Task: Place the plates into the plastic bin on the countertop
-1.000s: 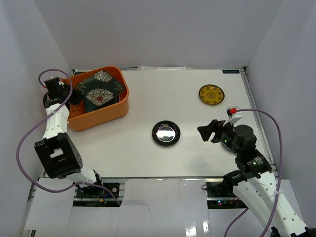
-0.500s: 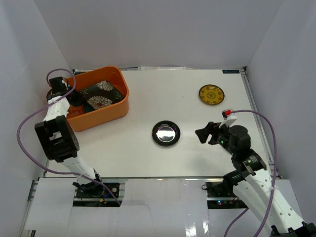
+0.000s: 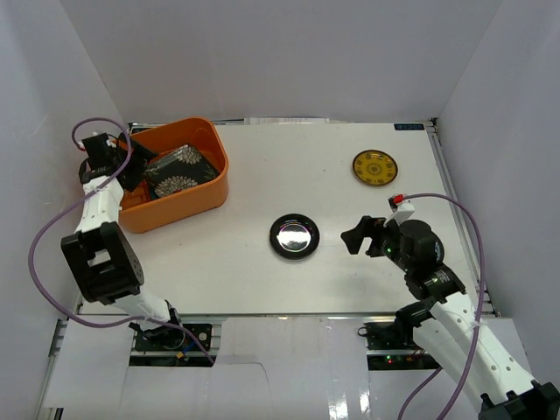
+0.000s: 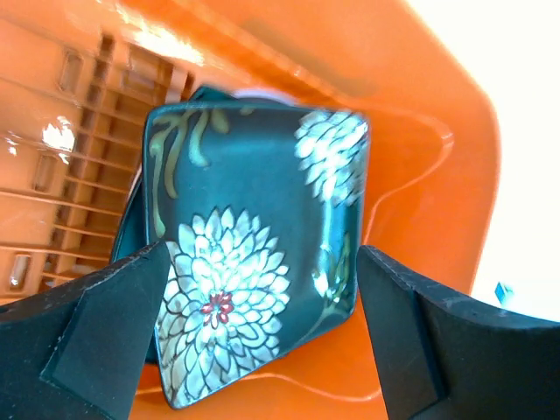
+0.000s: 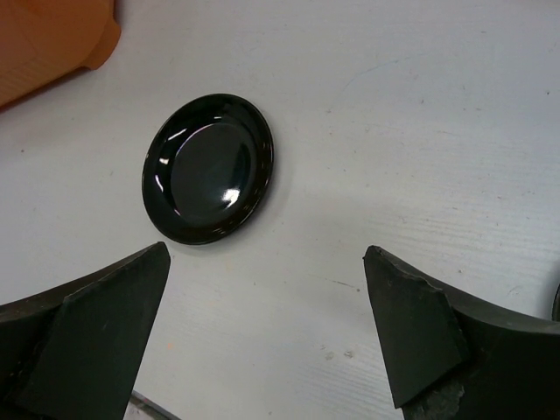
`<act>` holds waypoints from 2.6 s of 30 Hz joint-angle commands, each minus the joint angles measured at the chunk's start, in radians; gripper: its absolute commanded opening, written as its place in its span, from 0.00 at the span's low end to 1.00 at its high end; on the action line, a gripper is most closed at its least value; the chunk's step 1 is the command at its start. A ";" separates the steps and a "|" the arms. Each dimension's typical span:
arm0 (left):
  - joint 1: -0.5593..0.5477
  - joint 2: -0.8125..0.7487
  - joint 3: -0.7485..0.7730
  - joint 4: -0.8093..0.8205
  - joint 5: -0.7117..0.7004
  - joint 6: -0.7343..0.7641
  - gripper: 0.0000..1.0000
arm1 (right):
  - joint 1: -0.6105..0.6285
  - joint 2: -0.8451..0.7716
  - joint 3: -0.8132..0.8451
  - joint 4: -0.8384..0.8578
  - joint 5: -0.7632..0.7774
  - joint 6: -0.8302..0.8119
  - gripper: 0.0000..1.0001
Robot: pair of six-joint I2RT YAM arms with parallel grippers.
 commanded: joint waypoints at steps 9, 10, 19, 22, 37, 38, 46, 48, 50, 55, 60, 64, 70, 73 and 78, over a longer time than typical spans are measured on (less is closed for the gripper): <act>-0.212 -0.315 -0.162 0.143 -0.666 0.130 0.98 | -0.003 0.133 0.029 0.074 0.259 0.056 0.92; -0.220 -0.313 -0.160 0.146 -0.691 0.152 0.98 | -0.004 0.147 0.030 0.078 0.262 0.059 0.92; -0.269 -0.325 -0.165 0.102 -0.705 0.204 0.98 | -0.004 0.168 0.073 0.094 0.397 0.042 0.92; -0.396 -0.494 -0.214 0.123 -0.696 0.185 0.94 | -0.006 0.174 0.104 0.082 0.521 0.017 0.90; -1.179 -0.504 -0.614 0.223 -0.535 -0.124 0.85 | -0.668 0.116 -0.074 0.017 0.450 0.197 0.91; -1.179 -0.487 -0.631 0.282 -0.544 -0.131 0.86 | -0.778 0.122 -0.095 0.017 0.352 0.198 0.90; -1.143 -0.280 -0.691 0.531 -0.462 -0.202 0.89 | -0.952 0.246 -0.217 0.120 0.101 0.255 0.94; -1.121 -0.211 -0.690 0.563 -0.420 -0.228 0.89 | -0.954 0.292 -0.255 0.200 0.026 0.278 1.00; -1.116 -0.169 -0.682 0.587 -0.415 -0.236 0.89 | -0.955 0.364 -0.275 0.264 -0.050 0.296 0.85; -1.071 -0.050 -0.671 0.645 -0.399 -0.266 0.88 | -0.955 0.501 -0.352 0.515 -0.210 0.356 0.08; -1.059 0.024 -0.663 0.685 -0.398 -0.268 0.76 | -0.954 0.417 -0.382 0.578 -0.337 0.390 0.08; -1.059 0.066 -0.677 0.743 -0.372 -0.279 0.16 | -0.952 0.236 -0.349 0.548 -0.428 0.412 0.08; -1.059 -0.023 -0.639 0.656 -0.370 -0.224 0.00 | -0.925 0.121 -0.218 0.471 -0.488 0.379 0.08; -1.058 -0.167 -0.596 0.567 -0.379 -0.195 0.00 | -0.917 0.161 -0.237 0.612 -0.583 0.459 0.08; -0.911 -0.431 -0.391 0.360 -0.360 -0.110 0.00 | -0.790 0.178 -0.154 0.617 -0.524 0.436 0.08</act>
